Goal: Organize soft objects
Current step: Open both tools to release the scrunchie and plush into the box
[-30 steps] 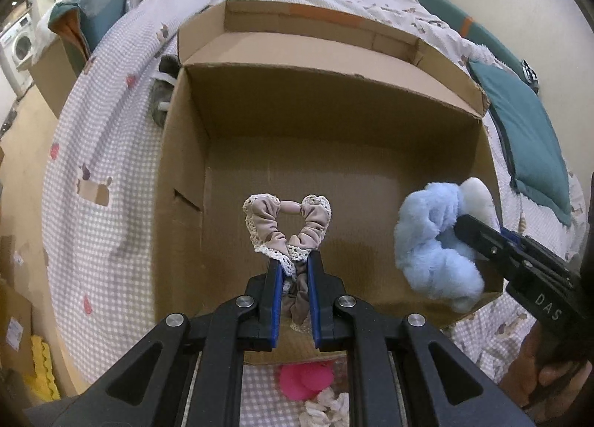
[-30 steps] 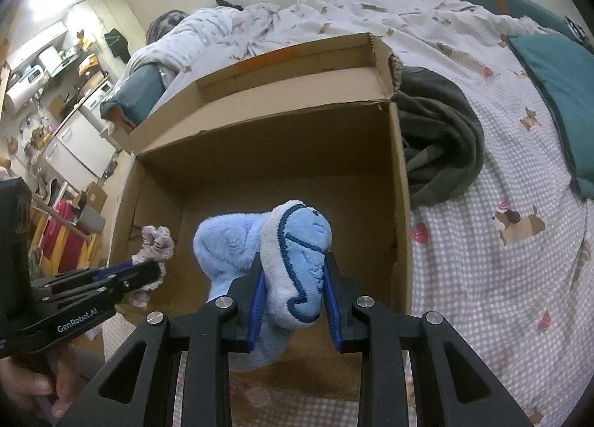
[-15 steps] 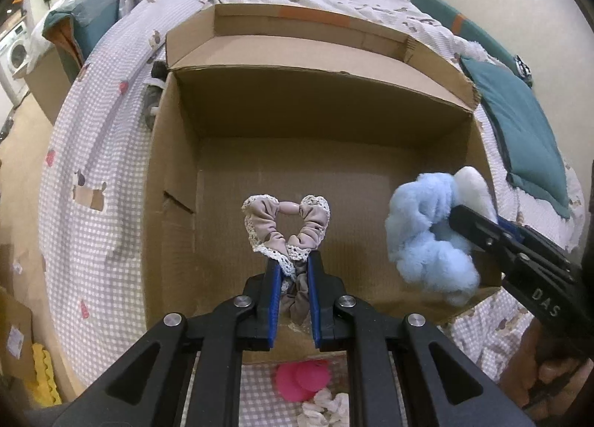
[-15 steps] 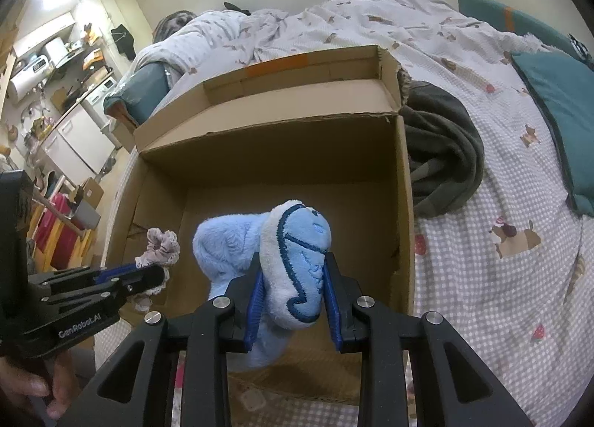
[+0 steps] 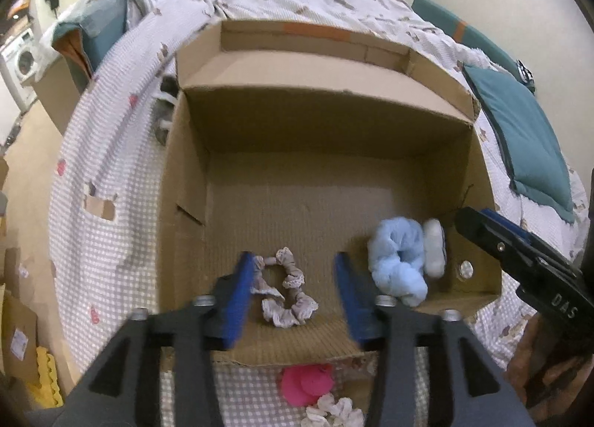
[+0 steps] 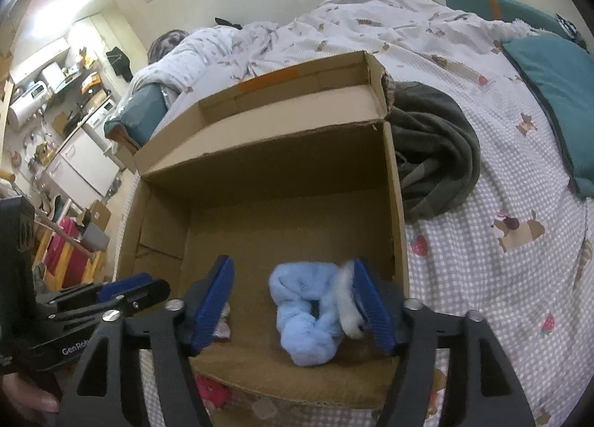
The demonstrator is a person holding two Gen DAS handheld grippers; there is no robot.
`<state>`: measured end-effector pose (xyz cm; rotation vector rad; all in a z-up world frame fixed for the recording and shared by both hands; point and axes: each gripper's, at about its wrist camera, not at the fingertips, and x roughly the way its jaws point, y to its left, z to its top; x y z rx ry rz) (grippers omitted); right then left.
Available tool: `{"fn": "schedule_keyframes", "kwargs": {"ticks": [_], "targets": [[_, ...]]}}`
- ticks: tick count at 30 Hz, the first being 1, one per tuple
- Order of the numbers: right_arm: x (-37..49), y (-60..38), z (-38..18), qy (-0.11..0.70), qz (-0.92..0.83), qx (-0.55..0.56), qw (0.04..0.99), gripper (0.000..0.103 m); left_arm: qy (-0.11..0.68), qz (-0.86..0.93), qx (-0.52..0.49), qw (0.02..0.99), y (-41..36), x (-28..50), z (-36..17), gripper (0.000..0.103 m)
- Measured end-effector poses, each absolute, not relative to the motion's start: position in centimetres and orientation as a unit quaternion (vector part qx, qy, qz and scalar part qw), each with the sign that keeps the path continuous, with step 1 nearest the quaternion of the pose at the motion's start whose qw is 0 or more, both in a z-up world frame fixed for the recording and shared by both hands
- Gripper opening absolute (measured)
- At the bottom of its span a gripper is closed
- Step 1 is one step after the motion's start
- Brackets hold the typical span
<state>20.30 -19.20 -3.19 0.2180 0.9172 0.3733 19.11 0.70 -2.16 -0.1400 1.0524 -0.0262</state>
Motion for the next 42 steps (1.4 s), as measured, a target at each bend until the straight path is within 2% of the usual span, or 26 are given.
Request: {"fn": "schedule_keyframes", "kwargs": {"ticks": [2, 4, 6, 9, 28, 42], "targets": [[20.4, -19.3, -3.2, 0.439, 0.182, 0.112, 0.873, 0.077, 0.491, -0.005, -0.059, 0.869, 0.7, 19.0, -1.7, 0.057], [20.5, -19.3, -3.2, 0.44, 0.183, 0.113, 0.872, 0.085, 0.486, 0.007, -0.047, 0.873, 0.6, 19.1, -1.5, 0.061], [20.5, -19.4, -3.2, 0.44, 0.183, 0.119, 0.871, 0.097, 0.486, 0.018, -0.041, 0.873, 0.8, 19.1, -1.6, 0.062], [20.6, -19.4, -3.1, 0.441, 0.177, 0.119, 0.872, 0.103, 0.489, 0.026, -0.039, 0.871, 1.1, 19.3, -1.8, 0.062], [19.8, -20.6, -1.8, 0.391, 0.164, 0.138, 0.895, 0.103, 0.448, 0.04, -0.033, 0.893, 1.3, 17.8, -0.4, 0.062], [16.7, -21.2, -1.1, 0.403, 0.163, 0.116, 0.893, 0.103, 0.454, 0.048, -0.05, 0.888, 2.6, 14.1, 0.5, 0.062]]}}
